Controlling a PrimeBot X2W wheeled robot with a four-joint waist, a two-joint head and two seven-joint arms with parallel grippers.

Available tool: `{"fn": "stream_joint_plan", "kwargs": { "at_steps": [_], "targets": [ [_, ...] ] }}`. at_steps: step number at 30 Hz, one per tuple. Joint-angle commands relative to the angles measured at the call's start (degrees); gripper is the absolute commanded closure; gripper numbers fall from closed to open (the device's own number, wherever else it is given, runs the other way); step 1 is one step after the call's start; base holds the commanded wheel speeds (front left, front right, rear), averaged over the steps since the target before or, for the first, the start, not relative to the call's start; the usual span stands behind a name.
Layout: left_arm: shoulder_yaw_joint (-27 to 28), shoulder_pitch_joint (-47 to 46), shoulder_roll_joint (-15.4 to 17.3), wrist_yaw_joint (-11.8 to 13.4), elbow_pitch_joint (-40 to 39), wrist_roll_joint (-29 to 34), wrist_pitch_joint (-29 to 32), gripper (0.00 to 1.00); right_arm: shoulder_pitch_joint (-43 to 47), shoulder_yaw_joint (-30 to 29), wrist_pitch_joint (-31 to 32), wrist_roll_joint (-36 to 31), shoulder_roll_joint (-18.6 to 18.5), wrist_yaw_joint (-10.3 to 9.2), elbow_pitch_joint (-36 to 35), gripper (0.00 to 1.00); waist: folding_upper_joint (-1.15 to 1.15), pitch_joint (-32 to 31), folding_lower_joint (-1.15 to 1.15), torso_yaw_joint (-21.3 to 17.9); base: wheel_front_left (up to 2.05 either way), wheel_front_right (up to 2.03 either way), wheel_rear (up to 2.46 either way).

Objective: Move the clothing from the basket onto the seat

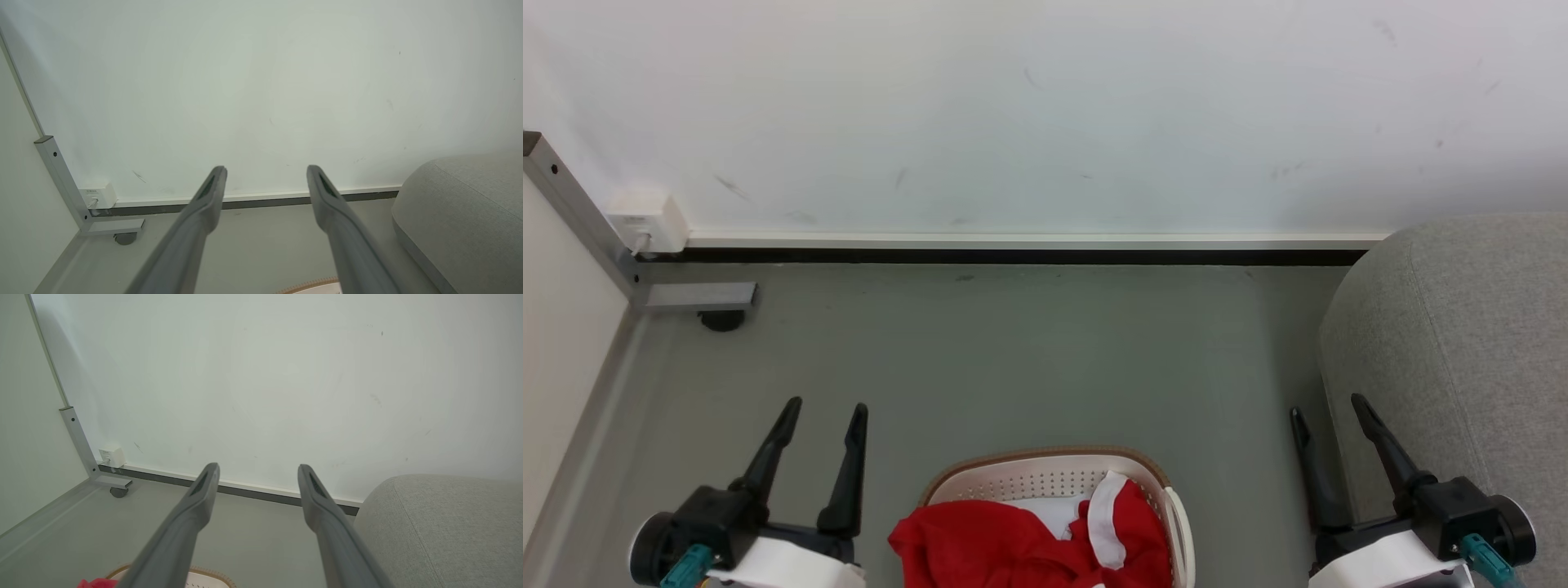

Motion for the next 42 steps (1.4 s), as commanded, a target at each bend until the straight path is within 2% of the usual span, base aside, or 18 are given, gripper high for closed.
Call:
{"fn": "stream_joint_plan", "kwargs": {
  "at_steps": [1, 27, 34, 42],
  "targets": [
    [0.2, -0.5, 0.0, -0.2, 0.1, 0.8, 0.0, 0.00, -0.7, 0.0, -0.2, -0.4, -0.4, -0.12, -0.1, 0.00, 0.00, 0.0, 0.00, 0.0, 0.00, 0.00, 0.00],
    [0.1, -1.2, 0.5, -0.2, 0.6, -0.8, 0.0, 0.00, -1.2, 0.5, -0.1, 0.8, -0.4, -0.12, -0.1, 0.00, 0.00, 0.7, 0.00, -0.4, 0.00, 0.00, 0.00],
    [-1.1, -2.5, 1.7, -0.2, 2.9, -1.7, 0.0, 0.00, -1.9, 0.9, -0.1, 1.8, -0.4, -0.12, -1.3, 0.00, 0.00, 3.4, 0.00, -2.5, 0.00, 0.00, 0.00],
    [-3.5, -5.2, 4.4, -0.1, 6.4, -2.6, 0.0, 0.00, -3.2, 0.9, -0.1, 3.2, -0.4, -0.12, -3.3, 0.00, 0.00, 9.1, 0.00, -6.7, 0.00, 0.00, 0.00]
  ]
}}
